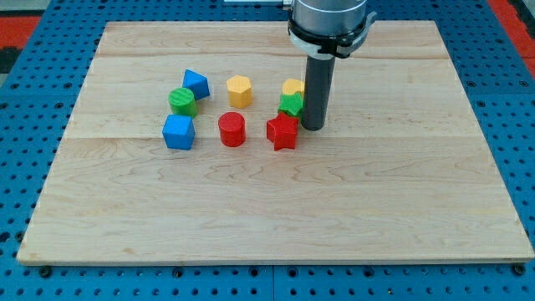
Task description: Move the green circle and blue triangle up a bit
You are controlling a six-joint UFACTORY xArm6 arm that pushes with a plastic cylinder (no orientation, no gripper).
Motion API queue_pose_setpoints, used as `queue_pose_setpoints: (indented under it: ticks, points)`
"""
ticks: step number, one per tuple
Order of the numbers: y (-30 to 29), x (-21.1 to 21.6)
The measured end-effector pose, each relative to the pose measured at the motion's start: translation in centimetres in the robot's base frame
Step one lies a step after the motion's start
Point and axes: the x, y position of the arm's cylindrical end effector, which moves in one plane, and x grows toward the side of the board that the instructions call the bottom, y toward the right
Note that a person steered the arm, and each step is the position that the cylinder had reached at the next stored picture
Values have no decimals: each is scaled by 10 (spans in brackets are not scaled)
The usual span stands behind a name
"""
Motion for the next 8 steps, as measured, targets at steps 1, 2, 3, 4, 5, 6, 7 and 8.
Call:
queue_pose_setpoints:
  ticks: [1,2,3,4,5,6,7,8]
  points:
    - [2,0]
    - [21,32]
    - [-42,62]
    - [-117,62]
    - [-199,73]
    - [-238,53]
    - [-235,-4]
    - [-229,-16]
